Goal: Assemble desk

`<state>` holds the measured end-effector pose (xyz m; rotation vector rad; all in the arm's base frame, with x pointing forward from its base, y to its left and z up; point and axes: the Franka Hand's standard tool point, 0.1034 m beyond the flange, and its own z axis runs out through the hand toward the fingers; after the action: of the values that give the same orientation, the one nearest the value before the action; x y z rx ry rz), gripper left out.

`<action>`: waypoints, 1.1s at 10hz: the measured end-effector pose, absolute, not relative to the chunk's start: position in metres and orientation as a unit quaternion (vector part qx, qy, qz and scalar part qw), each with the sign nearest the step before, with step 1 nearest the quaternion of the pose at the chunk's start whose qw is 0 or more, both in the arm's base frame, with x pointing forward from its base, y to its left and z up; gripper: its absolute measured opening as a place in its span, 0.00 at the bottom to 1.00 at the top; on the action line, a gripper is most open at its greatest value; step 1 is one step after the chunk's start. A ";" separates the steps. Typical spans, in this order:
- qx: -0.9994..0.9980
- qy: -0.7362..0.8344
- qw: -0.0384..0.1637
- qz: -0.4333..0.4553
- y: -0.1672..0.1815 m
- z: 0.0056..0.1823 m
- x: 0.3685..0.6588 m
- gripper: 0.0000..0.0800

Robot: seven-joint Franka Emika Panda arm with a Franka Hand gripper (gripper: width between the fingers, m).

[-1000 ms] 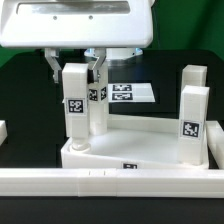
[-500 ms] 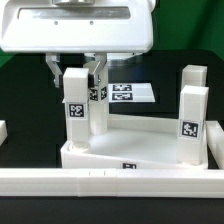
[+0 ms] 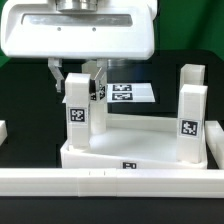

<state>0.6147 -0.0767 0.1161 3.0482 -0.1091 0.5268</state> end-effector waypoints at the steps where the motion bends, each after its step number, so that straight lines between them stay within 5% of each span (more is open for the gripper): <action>1: 0.984 -0.035 0.026 0.175 -0.077 0.116 0.614 0.36; 3: 0.984 -0.035 0.026 0.175 -0.077 0.116 0.614 0.36; 4: 0.984 -0.035 0.026 0.175 -0.077 0.115 0.614 0.46; 5: 0.984 -0.035 0.026 0.175 -0.077 0.115 0.614 0.69; 7: 0.984 -0.035 0.026 0.175 -0.077 0.115 0.614 0.79; 11: 0.985 -0.040 0.014 0.169 -0.083 0.136 0.613 0.81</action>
Offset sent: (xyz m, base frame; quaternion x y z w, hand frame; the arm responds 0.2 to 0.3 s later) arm 0.0000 0.0000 0.0000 0.0000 0.0000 0.0000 1.0000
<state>0.6128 -0.0827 0.1356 3.0657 -0.1233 0.5247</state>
